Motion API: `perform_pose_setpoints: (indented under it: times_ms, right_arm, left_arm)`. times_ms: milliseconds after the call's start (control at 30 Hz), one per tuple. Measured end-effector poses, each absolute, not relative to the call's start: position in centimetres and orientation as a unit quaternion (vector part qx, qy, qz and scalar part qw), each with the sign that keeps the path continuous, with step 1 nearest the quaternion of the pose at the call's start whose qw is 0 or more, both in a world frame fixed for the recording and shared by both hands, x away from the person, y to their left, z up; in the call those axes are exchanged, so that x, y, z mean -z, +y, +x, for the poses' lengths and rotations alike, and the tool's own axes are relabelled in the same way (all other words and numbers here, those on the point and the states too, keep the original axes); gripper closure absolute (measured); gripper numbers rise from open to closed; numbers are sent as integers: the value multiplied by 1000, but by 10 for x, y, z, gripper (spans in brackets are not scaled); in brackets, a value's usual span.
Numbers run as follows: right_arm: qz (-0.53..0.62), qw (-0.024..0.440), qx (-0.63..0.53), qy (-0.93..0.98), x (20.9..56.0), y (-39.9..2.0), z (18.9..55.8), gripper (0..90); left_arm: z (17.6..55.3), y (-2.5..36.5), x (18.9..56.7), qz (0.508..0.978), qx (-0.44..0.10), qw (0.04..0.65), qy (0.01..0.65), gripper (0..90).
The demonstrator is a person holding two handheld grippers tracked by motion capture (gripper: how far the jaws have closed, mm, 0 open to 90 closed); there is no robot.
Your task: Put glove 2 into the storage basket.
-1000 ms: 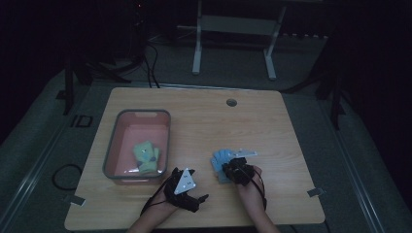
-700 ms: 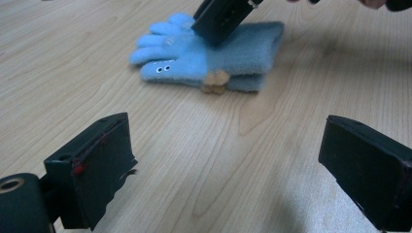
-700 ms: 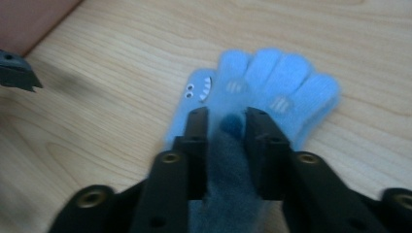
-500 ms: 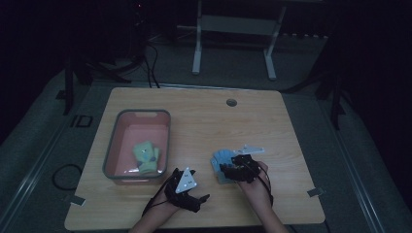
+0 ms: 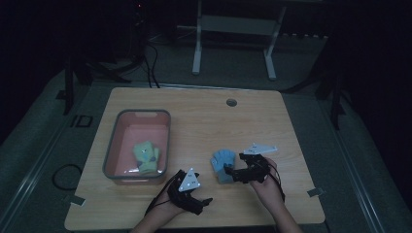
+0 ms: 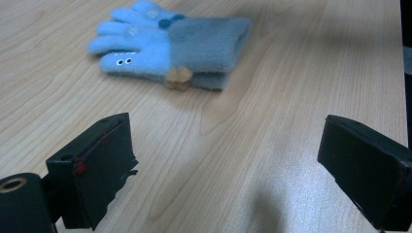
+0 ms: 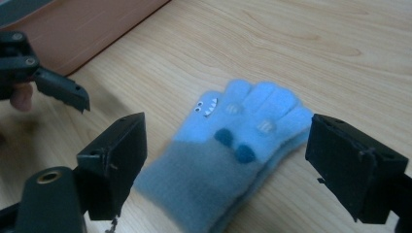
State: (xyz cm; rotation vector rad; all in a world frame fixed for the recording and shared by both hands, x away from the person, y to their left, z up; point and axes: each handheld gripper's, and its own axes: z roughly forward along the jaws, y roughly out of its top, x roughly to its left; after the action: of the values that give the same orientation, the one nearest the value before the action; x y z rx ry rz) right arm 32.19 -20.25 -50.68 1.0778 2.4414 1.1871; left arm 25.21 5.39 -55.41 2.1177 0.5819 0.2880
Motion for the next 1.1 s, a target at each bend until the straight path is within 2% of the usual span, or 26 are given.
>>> perform_pose_setpoints:
  times_ms: [100, 300, 500, 633, 1100]
  right_arm:
    - [348, 120, -398, 840, 508, -209, 323, 144]
    - [354, 90, -396, 842, 512, -226, 326, 143]
    - [343, 96, -406, 841, 509, -238, 329, 135]
    - [352, 73, -417, 835, 506, -243, 335, 136]
    - [358, 49, -422, 831, 503, -237, 356, 126]
  left_arm:
    - [253, 52, 552, 857, -116, 448, 226, 63]
    - [256, 44, 551, 864, -112, 444, 209, 63]
    - [258, 38, 555, 866, -110, 443, 202, 63]
    - [260, 33, 554, 866, -108, 446, 196, 63]
    - [277, 8, 539, 880, -123, 435, 147, 113]
